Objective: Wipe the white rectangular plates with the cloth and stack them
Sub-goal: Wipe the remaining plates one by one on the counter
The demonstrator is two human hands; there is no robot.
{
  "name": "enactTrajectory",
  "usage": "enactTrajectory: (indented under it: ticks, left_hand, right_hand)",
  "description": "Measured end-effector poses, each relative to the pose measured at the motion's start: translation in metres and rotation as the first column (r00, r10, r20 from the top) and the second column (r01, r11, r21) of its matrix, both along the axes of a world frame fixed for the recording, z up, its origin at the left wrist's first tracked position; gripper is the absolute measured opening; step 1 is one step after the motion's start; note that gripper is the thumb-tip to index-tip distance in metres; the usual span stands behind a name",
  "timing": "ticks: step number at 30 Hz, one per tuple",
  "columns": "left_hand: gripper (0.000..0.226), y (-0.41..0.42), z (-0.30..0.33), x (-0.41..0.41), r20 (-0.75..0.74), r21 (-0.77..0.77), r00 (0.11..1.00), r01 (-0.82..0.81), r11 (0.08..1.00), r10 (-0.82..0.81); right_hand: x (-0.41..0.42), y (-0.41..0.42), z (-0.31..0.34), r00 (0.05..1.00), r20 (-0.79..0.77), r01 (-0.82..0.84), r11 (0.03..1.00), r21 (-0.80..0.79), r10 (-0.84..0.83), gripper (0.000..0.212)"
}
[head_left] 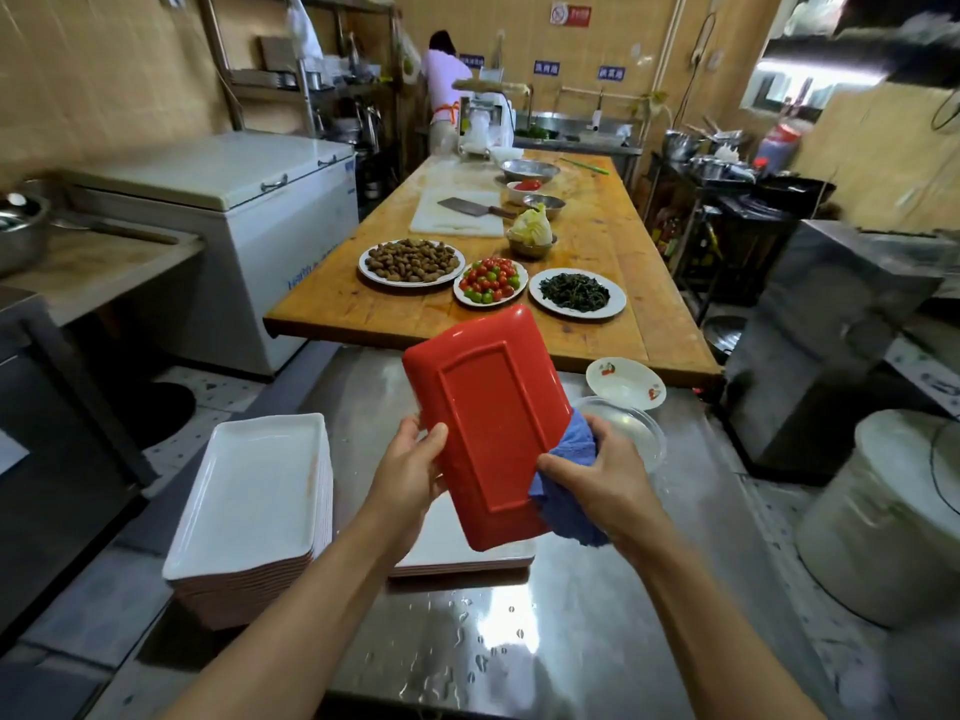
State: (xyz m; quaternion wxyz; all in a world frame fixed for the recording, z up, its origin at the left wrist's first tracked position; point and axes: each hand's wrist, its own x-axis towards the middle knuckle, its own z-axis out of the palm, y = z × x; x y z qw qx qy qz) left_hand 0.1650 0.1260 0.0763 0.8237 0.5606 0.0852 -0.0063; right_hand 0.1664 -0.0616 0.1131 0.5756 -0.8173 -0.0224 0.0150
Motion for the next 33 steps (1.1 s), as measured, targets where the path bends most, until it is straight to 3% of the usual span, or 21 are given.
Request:
enactTrajectory:
  ticks: [2, 4, 6, 8, 10, 13, 16, 21, 27, 33]
  left_hand:
    - [0.048, 0.014, 0.010, -0.002, -0.006, 0.257, 1.000, 0.013, 0.966, -0.012]
    - [0.087, 0.031, 0.029, 0.001, 0.104, 0.464, 0.994, -0.086, 0.882, 0.042]
    - [0.093, 0.043, 0.053, 0.006, 0.189, 0.646, 0.979, -0.070, 0.760, -0.071]
    - [0.083, 0.049, 0.071, 0.015, 0.109, 0.718, 0.955, 0.116, 0.686, -0.275]
    - [0.065, 0.047, 0.079, 0.022, 0.034, 0.682, 0.905, 0.290, 0.672, -0.425]
    - [0.048, 0.043, 0.082, 0.023, 0.034, 0.582, 0.893, 0.348, 0.735, -0.449]
    - [0.046, 0.038, 0.077, 0.020, 0.059, 0.517, 0.927, 0.290, 0.805, -0.372]
    - [0.037, 0.022, 0.068, 0.010, 0.060, 0.396, 0.977, 0.163, 0.904, -0.202]
    - [0.027, 0.037, 0.065, 0.003, 0.001, 0.295, 0.998, 0.062, 0.954, -0.065]
    - [0.016, 0.043, 0.049, 0.003, -0.091, 0.161, 0.995, -0.024, 0.987, 0.039]
  right_hand:
    - [0.002, -0.010, 0.007, 0.997, 0.038, -0.061, 0.994, -0.086, 0.064, 0.041]
    - [0.003, -0.019, 0.013, 0.990, 0.055, -0.117, 0.978, -0.172, 0.128, 0.045]
    - [0.003, -0.026, 0.018, 0.978, 0.060, -0.183, 0.956, -0.228, 0.202, 0.046]
    - [0.003, -0.031, 0.022, 0.959, 0.071, -0.248, 0.937, -0.248, 0.273, 0.046]
    - [0.006, -0.035, 0.027, 0.941, 0.069, -0.302, 0.917, -0.261, 0.330, 0.047]
    - [0.011, -0.039, 0.032, 0.931, 0.050, -0.338, 0.905, -0.259, 0.362, 0.052]
    - [0.015, -0.035, 0.032, 0.934, 0.116, -0.285, 0.899, -0.333, 0.339, 0.065]
    - [0.024, 0.005, 0.032, 0.817, 0.485, -0.048, 0.875, -0.483, 0.313, 0.060]
    - [0.035, 0.007, 0.015, 0.795, 0.525, 0.158, 0.732, -0.663, 0.304, 0.049]
    - [0.032, -0.010, -0.005, 0.861, 0.472, 0.103, 0.844, -0.526, 0.189, 0.049]
